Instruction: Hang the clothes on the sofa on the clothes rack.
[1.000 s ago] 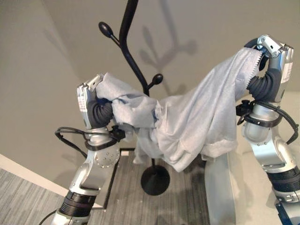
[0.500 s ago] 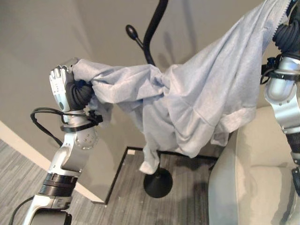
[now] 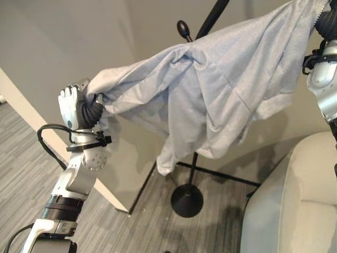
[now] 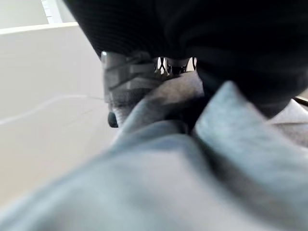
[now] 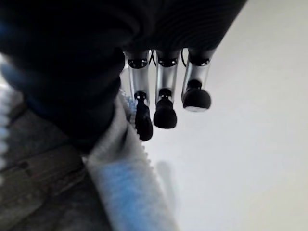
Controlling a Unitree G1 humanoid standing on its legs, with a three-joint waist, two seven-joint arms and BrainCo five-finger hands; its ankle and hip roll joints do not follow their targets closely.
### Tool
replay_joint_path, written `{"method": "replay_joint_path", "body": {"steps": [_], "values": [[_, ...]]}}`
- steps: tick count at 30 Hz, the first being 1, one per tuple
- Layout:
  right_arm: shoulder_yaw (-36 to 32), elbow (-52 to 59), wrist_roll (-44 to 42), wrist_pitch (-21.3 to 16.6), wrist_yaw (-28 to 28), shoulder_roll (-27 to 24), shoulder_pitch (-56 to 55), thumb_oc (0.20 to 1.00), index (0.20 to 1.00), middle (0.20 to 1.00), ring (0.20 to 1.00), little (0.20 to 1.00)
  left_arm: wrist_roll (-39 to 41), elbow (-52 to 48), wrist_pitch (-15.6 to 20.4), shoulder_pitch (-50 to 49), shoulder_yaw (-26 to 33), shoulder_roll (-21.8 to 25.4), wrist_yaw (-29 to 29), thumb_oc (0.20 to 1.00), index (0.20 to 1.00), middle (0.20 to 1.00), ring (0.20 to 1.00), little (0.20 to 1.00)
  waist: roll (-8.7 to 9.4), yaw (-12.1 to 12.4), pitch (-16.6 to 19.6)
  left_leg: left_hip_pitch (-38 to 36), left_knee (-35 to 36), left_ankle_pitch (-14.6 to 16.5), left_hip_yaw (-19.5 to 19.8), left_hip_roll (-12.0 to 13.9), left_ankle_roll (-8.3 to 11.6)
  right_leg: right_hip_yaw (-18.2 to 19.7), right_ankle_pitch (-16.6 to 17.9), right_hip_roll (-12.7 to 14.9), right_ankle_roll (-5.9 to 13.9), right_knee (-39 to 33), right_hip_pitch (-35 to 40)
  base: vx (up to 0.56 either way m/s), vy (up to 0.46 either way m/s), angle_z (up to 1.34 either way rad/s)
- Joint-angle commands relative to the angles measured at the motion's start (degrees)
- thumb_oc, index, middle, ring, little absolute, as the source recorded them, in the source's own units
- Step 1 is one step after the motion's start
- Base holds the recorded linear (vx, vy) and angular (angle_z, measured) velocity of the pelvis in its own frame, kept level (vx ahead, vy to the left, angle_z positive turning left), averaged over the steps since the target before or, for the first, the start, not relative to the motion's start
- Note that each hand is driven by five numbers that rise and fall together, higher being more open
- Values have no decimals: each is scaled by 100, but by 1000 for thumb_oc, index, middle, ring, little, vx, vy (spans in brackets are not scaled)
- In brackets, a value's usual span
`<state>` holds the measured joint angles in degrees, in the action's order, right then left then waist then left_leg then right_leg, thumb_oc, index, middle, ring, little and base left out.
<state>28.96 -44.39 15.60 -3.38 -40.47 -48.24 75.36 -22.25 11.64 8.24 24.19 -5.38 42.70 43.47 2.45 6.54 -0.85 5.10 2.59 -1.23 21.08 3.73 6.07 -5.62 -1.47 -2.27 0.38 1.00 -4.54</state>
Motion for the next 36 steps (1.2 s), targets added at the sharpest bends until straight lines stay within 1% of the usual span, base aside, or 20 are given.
{"method": "replay_joint_path", "body": {"steps": [1,2,5,7,9,12,14,19,21,24,30,32,33,34,36], "values": [[68,-442,-434,89,-16,-436,753,200,200,200,200,200,558,330,-152,365,289,316,80,200,200,200,200,200,391,47,274,-731,241,-84,-309,8,72,-97,-264,252,227,-162,407,51,-35,27],[245,-828,-490,76,101,-347,810,200,200,200,200,200,648,515,-190,472,136,209,26,200,200,200,200,200,379,70,251,-708,241,-174,-289,19,99,-158,-290,251,232,-145,409,60,-35,23],[429,-1327,-650,17,303,-175,847,200,200,200,200,200,781,819,-190,571,-127,16,-69,200,200,200,200,200,364,80,229,-656,241,-308,-249,23,149,-218,-311,251,231,-160,418,67,-36,15],[575,-1593,-695,-4,438,-93,878,200,200,200,200,200,841,975,-196,573,-255,-70,-145,200,200,200,200,200,379,99,212,-621,241,-397,-241,26,183,-255,-308,247,238,-179,422,60,-35,17],[776,-1947,-734,-35,580,-2,998,200,200,200,200,200,937,1184,-169,600,-428,-188,-211,200,200,200,200,200,412,128,163,-511,241,-550,-194,21,247,-304,-293,238,254,-242,383,31,-40,6],[966,-2117,-719,-41,690,41,1099,200,200,200,200,200,959,1326,-154,659,-540,-263,-251,200,200,200,200,200,439,137,131,-381,241,-580,-167,-7,284,-330,-274,245,253,-287,311,1,-21,3],[1045,-2241,-701,-45,773,106,1104,200,200,200,200,200,991,1412,-124,615,-593,-334,-291,200,200,200,200,200,444,185,81,-275,241,-624,-159,-20,312,-375,-275,240,249,-323,260,4,-32,8],[1095,-2454,-767,-36,878,198,1108,200,200,200,200,200,1114,1486,-88,282,-491,-462,-308,200,200,200,200,200,458,285,-37,-34,241,-817,-133,-70,360,-442,-207,224,256,-427,122,-10,-26,11],[1081,-2473,-823,-41,910,270,1044,200,200,200,200,200,1124,1501,-92,68,-414,-515,-266,200,200,200,200,200,492,325,-97,102,241,-898,-120,-97,385,-453,-166,219,261,-471,19,-35,-22,9],[1086,-2438,-802,-20,945,352,931,200,200,200,200,200,1140,1415,-98,-207,-284,-593,-257,200,200,200,200,200,491,332,-103,162,241,-886,-159,-114,383,-427,-129,212,254,-490,-21,0,0,0],[846,-2113,-888,-41,961,623,431,200,200,200,200,200,1118,1083,-127,-535,-146,-789,-265,200,200,200,200,200,427,325,-161,98,241,-857,-204,-117,343,-374,-126,215,231,-419,23,-4,-3,2],[737,-1899,-982,-81,1025,818,236,200,200,200,200,200,1109,1054,-141,-649,-196,-896,-312,200,200,200,200,200,405,313,-183,65,241,-845,-223,-116,325,-343,-122,218,222,-408,41,-9,5,-3],[681,-1790,-1094,-124,1085,917,142,200,200,200,200,200,1266,1185,-92,-750,-168,-914,-403,200,200,200,200,200,394,319,-194,51,241,-847,-228,-114,318,-335,-116,223,222,-407,47,-23,22,-12],[523,-1491,-1310,-173,1195,1197,-114,200,200,200,200,200,1479,1391,-92,-775,-255,-1094,-441,200,200,200,200,200,389,271,-216,22,241,-825,-259,-106,305,-299,-111,229,219,-400,60,-23,25,-11],[434,-1171,-1460,-249,1247,1433,-378,200,200,200,200,200,1607,1446,-95,-778,-383,-1287,-525,200,200,200,200,200,375,208,-243,1,241,-784,-304,-96,291,-268,-111,231,212,-396,67,-16,21,-8]]}}
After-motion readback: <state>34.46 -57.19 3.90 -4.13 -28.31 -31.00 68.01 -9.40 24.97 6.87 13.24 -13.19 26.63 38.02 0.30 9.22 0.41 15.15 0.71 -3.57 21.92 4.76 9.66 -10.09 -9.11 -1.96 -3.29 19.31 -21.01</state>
